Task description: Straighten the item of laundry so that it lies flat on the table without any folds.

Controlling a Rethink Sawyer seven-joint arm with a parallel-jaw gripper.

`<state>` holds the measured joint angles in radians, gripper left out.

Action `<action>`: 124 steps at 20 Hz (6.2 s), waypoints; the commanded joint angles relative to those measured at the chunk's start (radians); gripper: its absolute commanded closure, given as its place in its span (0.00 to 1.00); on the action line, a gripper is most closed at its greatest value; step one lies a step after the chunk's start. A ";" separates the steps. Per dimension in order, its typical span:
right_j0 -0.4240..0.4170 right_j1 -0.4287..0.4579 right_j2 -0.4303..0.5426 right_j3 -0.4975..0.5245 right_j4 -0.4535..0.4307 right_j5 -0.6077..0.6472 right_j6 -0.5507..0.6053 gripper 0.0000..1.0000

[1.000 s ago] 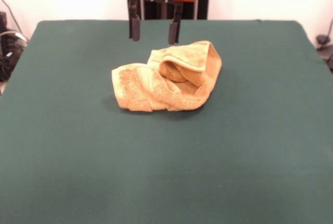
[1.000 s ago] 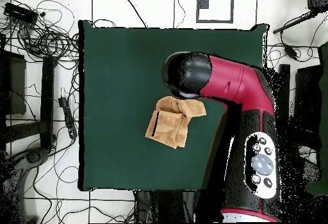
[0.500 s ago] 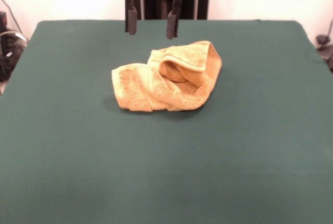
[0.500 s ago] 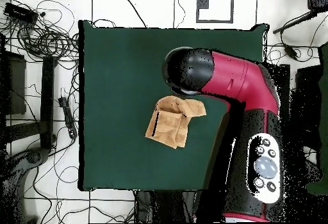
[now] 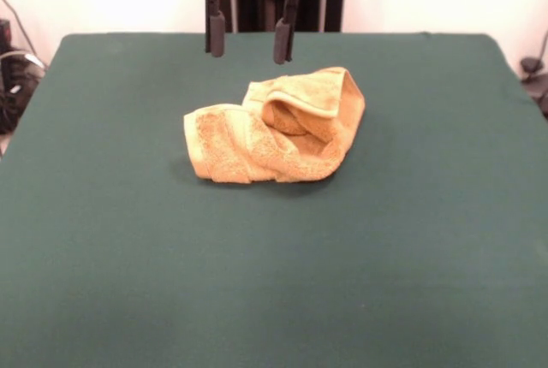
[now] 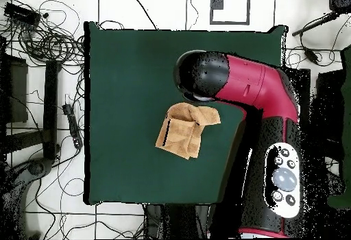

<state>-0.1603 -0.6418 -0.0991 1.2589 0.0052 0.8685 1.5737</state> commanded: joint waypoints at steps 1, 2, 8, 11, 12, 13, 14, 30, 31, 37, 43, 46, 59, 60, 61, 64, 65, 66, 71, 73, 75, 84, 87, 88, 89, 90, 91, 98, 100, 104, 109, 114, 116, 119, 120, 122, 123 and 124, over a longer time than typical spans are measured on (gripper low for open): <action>0.025 0.047 0.086 0.065 0.010 0.074 0.101 0.00; 0.023 0.050 0.088 0.083 0.012 0.060 0.104 0.00; -0.005 0.093 0.114 0.218 0.006 -0.043 0.075 0.00; -0.021 0.108 0.138 0.251 -0.009 -0.123 0.044 0.00; -0.021 0.113 0.139 0.250 -0.017 -0.129 0.036 0.00; -0.021 0.119 0.140 0.248 -0.023 -0.136 0.032 0.00; -0.022 0.122 0.142 0.249 -0.026 -0.148 0.031 0.00; -0.021 0.173 0.142 0.237 -0.034 -0.196 0.031 0.00; -0.022 0.177 0.142 0.238 -0.033 -0.198 0.033 0.00; -0.024 0.194 0.144 0.240 -0.033 -0.227 0.040 0.00; -0.020 0.202 0.138 0.235 -0.031 -0.227 0.044 0.00; -0.019 0.210 0.136 0.233 -0.035 -0.232 0.042 0.00; -0.014 0.225 0.135 0.205 -0.056 -0.248 0.012 0.00; -0.012 0.227 0.133 0.198 -0.057 -0.242 0.010 0.00; -0.011 0.228 0.132 0.194 -0.060 -0.243 0.008 0.00; -0.008 0.237 0.128 0.181 -0.063 -0.234 0.006 0.00; -0.007 0.238 0.126 0.182 -0.064 -0.240 0.008 0.00; -0.006 0.246 0.123 0.177 -0.065 -0.247 0.012 0.00; -0.008 0.249 0.124 0.176 -0.070 -0.265 0.019 0.00; -0.021 0.232 0.142 0.202 -0.079 -0.286 0.002 0.00; -0.040 0.206 0.167 0.244 -0.090 -0.313 -0.023 0.00; -0.063 0.081 0.164 0.552 -0.141 -0.509 0.068 0.00; -0.058 0.116 0.152 0.554 -0.167 -0.565 0.095 0.00; -0.058 0.122 0.153 0.554 -0.166 -0.570 0.101 0.00; -0.059 0.127 0.154 0.554 -0.165 -0.575 0.107 0.00; -0.054 0.127 0.152 0.551 -0.169 -0.574 0.107 0.00; -0.055 0.124 0.155 0.554 -0.175 -0.569 0.100 0.00; -0.040 0.124 0.135 0.545 -0.185 -0.563 0.104 0.00; -0.044 0.105 0.139 0.555 -0.181 -0.551 0.107 0.00; -0.047 0.068 0.141 0.571 -0.188 -0.543 0.105 0.00; -0.050 0.073 0.134 0.573 -0.187 -0.561 0.118 0.00; -0.046 0.080 0.111 0.575 -0.179 -0.575 0.145 0.00; -0.040 0.081 0.095 0.578 -0.175 -0.572 0.158 0.00; -0.049 0.101 0.105 0.573 -0.181 -0.592 0.151 0.00; -0.054 0.117 0.113 0.566 -0.186 -0.607 0.146 0.00; -0.056 0.146 0.120 0.553 -0.196 -0.624 0.136 0.00; -0.058 0.161 0.124 0.549 -0.194 -0.637 0.140 0.00; -0.058 0.178 0.124 0.545 -0.190 -0.656 0.150 0.00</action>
<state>-0.2296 -0.5800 -0.0587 1.7461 -0.1620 0.3079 1.5737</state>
